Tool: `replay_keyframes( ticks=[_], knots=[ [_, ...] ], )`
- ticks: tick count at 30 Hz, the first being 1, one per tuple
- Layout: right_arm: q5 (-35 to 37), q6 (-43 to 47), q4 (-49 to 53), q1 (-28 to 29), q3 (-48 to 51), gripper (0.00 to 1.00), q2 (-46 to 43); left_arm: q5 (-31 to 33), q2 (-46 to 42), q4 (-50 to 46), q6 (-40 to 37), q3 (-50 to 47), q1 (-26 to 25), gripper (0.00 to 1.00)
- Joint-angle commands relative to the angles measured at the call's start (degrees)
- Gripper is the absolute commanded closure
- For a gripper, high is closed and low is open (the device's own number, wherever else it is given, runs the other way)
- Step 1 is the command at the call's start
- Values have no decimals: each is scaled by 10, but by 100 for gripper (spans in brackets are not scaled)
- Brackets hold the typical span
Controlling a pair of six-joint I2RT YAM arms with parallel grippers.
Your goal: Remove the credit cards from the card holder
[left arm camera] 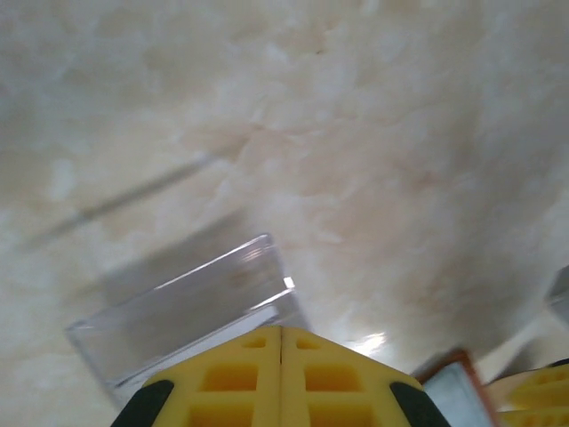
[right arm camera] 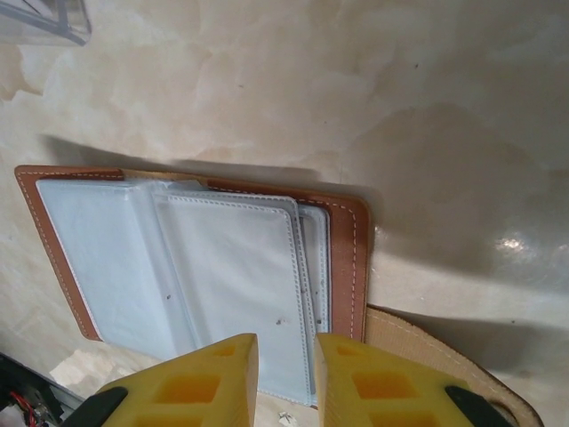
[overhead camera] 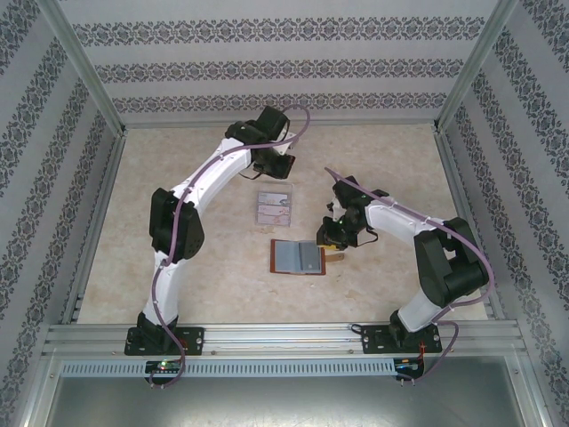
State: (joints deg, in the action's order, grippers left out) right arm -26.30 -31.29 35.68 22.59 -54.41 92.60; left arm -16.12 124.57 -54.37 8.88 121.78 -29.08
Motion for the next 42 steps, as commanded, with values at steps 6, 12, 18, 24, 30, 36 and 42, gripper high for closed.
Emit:
replay_keyframes(
  ticks=[6,12,18,24,30,36,42],
  knots=[
    [-19,5,-12,-7,23,76,-3,-133,-74,102,214,-129,-16,99],
    [-33,3,-31,-8,32,82,10,-160,-148,242,300,-301,-40,97],
    [-23,11,-35,-11,43,91,22,-166,-159,263,333,-372,-79,99],
    [-16,14,-49,-13,61,96,33,-189,-149,285,373,-416,-112,100],
    [-19,17,-59,-15,72,97,39,-244,-117,302,395,-420,-136,97],
    [-21,19,-60,-20,77,97,37,-287,-99,345,426,-447,-136,97],
    [-21,19,-59,-22,77,97,33,-269,-72,339,428,-450,-138,98]
  ],
)
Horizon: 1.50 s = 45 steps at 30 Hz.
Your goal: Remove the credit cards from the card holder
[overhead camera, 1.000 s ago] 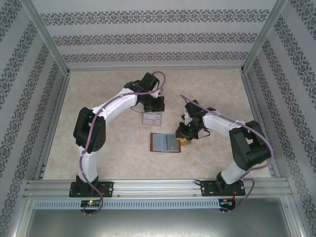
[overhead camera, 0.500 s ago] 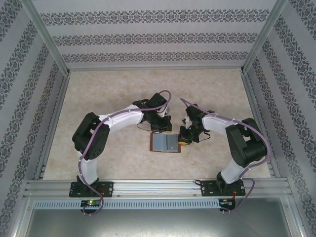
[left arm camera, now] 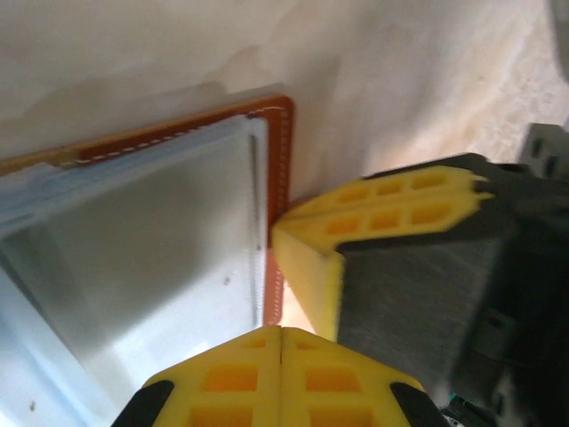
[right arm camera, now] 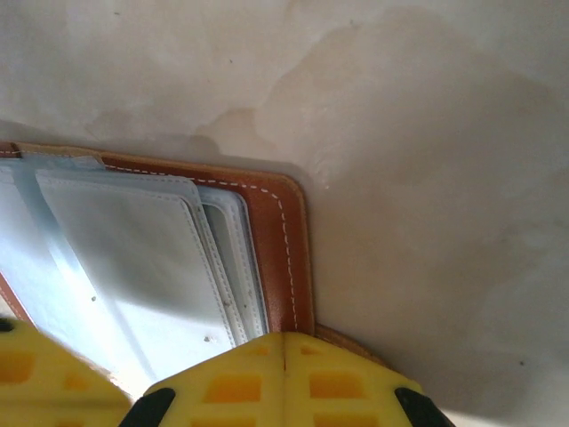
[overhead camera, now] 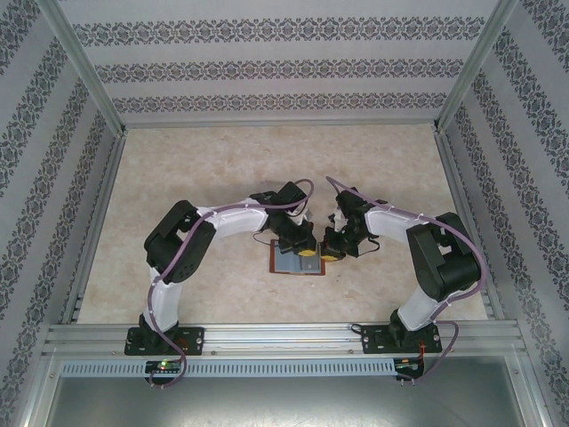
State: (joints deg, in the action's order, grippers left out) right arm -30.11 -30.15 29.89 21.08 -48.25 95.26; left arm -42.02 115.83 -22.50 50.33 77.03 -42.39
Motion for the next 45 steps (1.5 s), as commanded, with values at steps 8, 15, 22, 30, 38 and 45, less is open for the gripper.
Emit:
replay_keyframes(
  ticks=[8,15,22,30,38,45],
  knots=[
    [15,6,0,-7,16,96,1,8,41,-8,-4,10,-7,89],
    [16,1,1,-7,18,96,-6,110,34,-132,-56,52,-16,79],
    [-2,-13,-14,-7,25,94,-33,133,17,-137,-56,42,-18,88],
    [-70,-55,-80,-1,45,87,-62,129,-1,-111,-43,25,-18,97],
    [-94,-73,-120,14,48,83,-34,125,-4,-107,-42,21,-18,99],
    [-100,-77,-142,21,54,82,0,126,-14,-105,-41,16,-18,100]
  ],
)
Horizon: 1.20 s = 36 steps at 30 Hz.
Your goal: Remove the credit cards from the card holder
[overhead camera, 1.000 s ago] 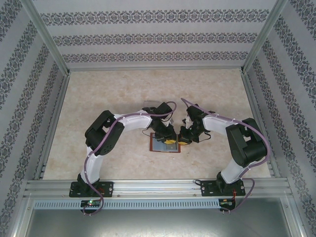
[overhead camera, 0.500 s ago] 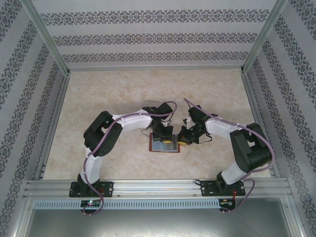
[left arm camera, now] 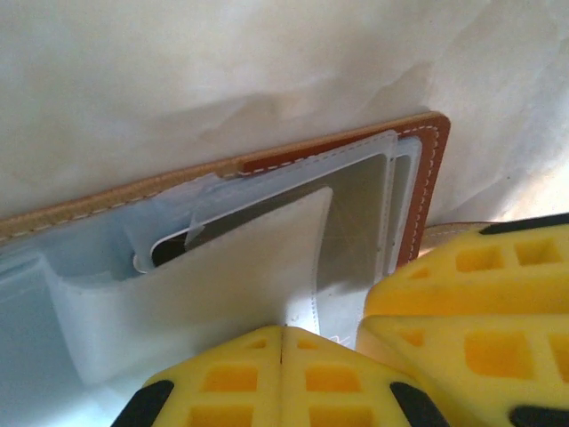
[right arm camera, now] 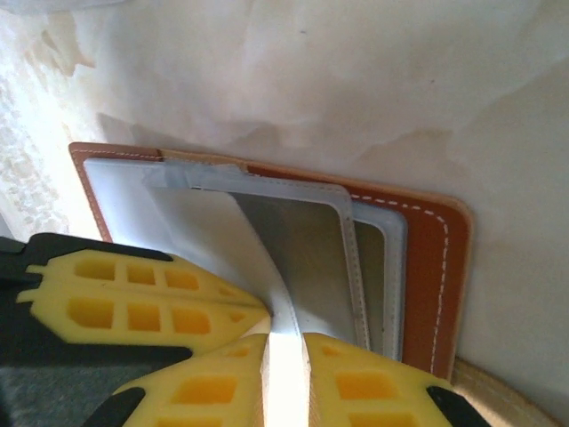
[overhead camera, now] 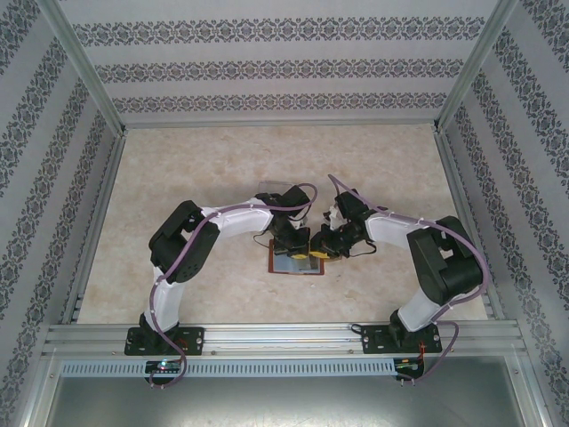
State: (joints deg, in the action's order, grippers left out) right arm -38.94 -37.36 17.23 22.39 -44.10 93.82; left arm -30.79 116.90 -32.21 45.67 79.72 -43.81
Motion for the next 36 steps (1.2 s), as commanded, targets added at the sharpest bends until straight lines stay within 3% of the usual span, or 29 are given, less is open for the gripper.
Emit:
replay_keyframes(
  ticks=[1,11,18,36],
  knots=[
    [-11,-5,-17,8,14,82,16,14,-26,-8,6,-11,-4,100],
    [-7,1,-14,8,16,80,36,52,-74,-27,3,-12,-1,94],
    [-5,4,-6,8,14,78,35,89,-102,-56,-13,-44,19,94],
    [-15,1,4,13,3,66,21,43,-52,1,-11,-105,28,98]
  ],
)
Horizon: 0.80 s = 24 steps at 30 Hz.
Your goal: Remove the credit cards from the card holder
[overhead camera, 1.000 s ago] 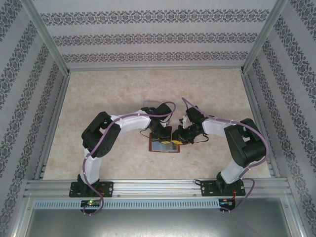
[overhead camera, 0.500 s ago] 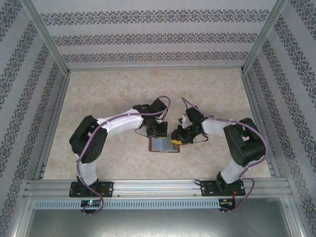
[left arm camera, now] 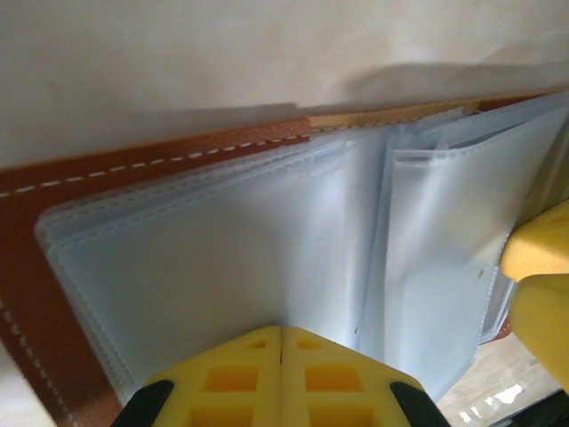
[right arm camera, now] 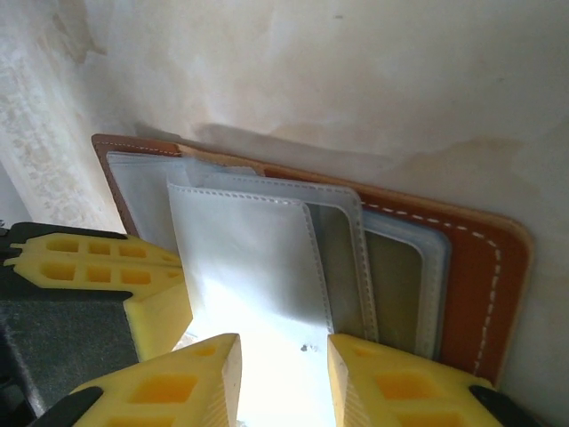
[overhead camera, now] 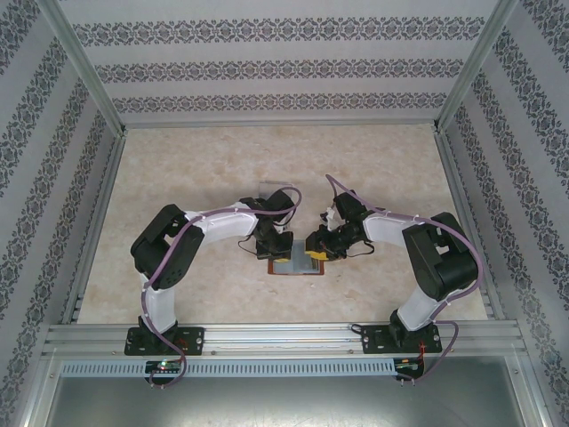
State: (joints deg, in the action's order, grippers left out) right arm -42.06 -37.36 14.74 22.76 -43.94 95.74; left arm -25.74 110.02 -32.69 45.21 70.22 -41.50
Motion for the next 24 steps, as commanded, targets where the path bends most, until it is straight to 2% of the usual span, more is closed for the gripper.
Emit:
replay_keyframes(
  ticks=[1,5,15,18,22,24],
  knots=[
    [16,0,30,11,2,66,-2,-8,19,5,-8,-10,5,98],
    [21,-2,33,14,-2,65,-5,-10,12,10,-7,-14,5,98],
    [29,0,43,19,-9,65,-2,-4,-78,44,30,-43,13,95],
    [30,2,48,19,-11,65,-2,-16,-92,72,45,-56,14,90],
    [30,1,45,19,-10,65,0,-68,-79,138,72,-74,17,80],
    [30,0,45,19,-10,65,1,-82,-64,153,79,-77,17,79]
  ],
)
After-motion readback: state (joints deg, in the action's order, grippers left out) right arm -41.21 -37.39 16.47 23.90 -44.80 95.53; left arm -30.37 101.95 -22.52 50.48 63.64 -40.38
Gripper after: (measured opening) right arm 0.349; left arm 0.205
